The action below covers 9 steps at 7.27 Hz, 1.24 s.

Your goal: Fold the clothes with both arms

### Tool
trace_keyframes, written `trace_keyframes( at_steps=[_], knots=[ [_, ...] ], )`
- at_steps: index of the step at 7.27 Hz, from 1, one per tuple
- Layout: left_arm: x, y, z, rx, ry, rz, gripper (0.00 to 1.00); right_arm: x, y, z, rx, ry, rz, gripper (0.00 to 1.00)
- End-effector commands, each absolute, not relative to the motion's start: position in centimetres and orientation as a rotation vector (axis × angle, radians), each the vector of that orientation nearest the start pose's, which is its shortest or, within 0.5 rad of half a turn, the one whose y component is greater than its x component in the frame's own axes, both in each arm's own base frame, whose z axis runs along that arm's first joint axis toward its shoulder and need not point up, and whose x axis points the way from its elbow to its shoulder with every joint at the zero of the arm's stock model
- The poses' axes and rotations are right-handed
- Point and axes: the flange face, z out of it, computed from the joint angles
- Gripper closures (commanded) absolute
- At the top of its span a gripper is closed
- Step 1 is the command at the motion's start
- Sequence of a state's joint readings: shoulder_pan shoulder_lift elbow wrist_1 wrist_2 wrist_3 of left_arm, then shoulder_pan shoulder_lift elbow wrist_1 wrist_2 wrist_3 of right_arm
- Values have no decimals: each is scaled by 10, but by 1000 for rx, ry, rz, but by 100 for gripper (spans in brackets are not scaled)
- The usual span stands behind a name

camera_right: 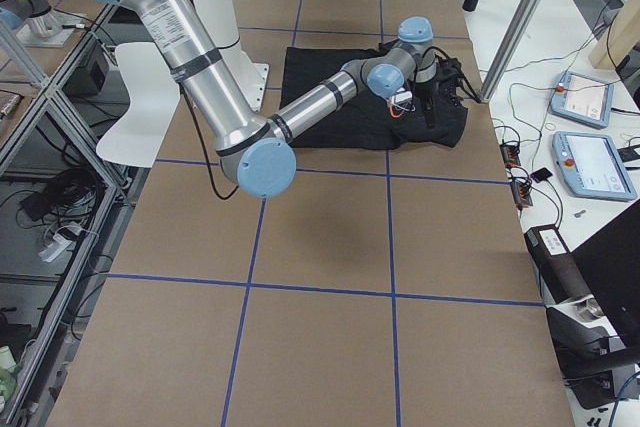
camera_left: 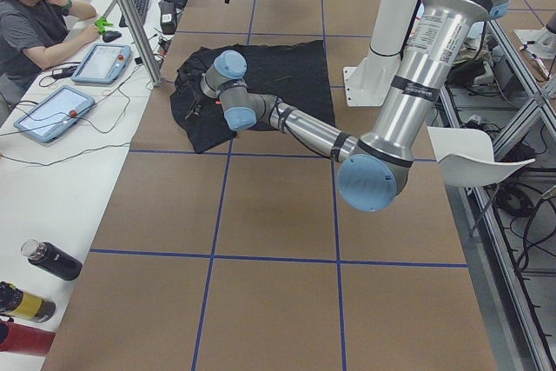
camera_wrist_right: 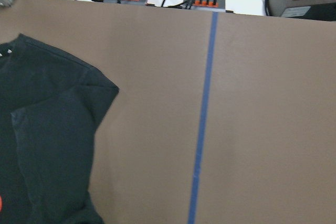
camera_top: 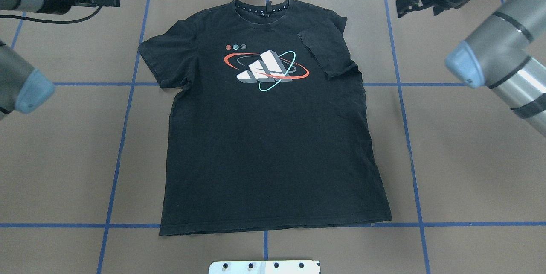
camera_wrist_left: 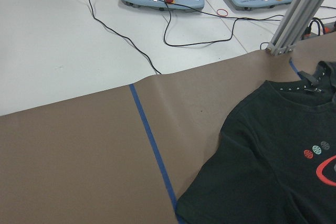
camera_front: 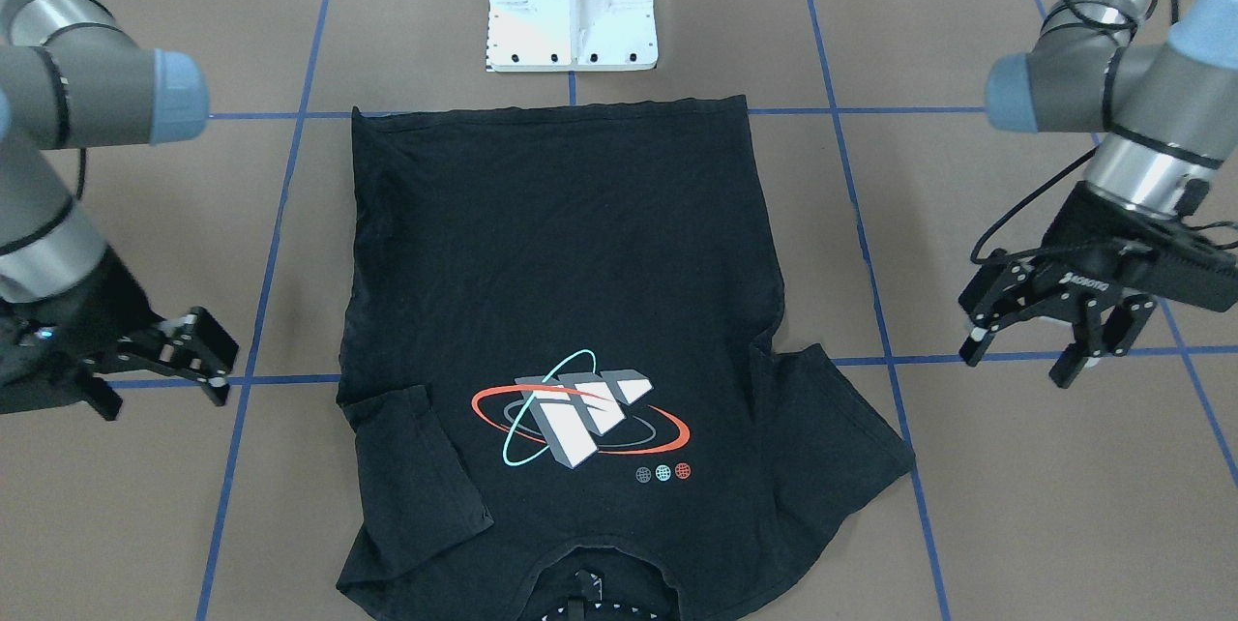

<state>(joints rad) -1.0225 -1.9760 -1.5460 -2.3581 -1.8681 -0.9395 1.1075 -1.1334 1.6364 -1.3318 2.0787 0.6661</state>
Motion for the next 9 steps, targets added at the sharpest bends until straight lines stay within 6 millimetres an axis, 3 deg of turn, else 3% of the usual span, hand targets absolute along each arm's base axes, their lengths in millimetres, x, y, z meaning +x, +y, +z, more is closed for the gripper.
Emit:
trace_keyframes(
  at_steps=[1,2,3,5,6,8,9],
  knots=[
    [316,-634,374,670,966,-230,0,-130,-603,428,344,-806,-93,0],
    [333,-660,402,678,931,-252,0,-108,-592,450,352,-828,-113,0],
    [349,-675,422,707,898,-274,0,-101,-584,464,363,-844,-116,0],
    [377,-658,441,680,898,-237,0,-100,-582,468,366,-846,-115,0],
    [379,-656,443,693,883,-247,1,-100,-583,469,364,-846,-113,0],
    [386,-644,462,672,866,-239,28,-101,-583,470,361,-845,-112,0],
    [391,-640,470,661,859,-230,33,-100,-583,470,362,-844,-112,0]
  ],
)
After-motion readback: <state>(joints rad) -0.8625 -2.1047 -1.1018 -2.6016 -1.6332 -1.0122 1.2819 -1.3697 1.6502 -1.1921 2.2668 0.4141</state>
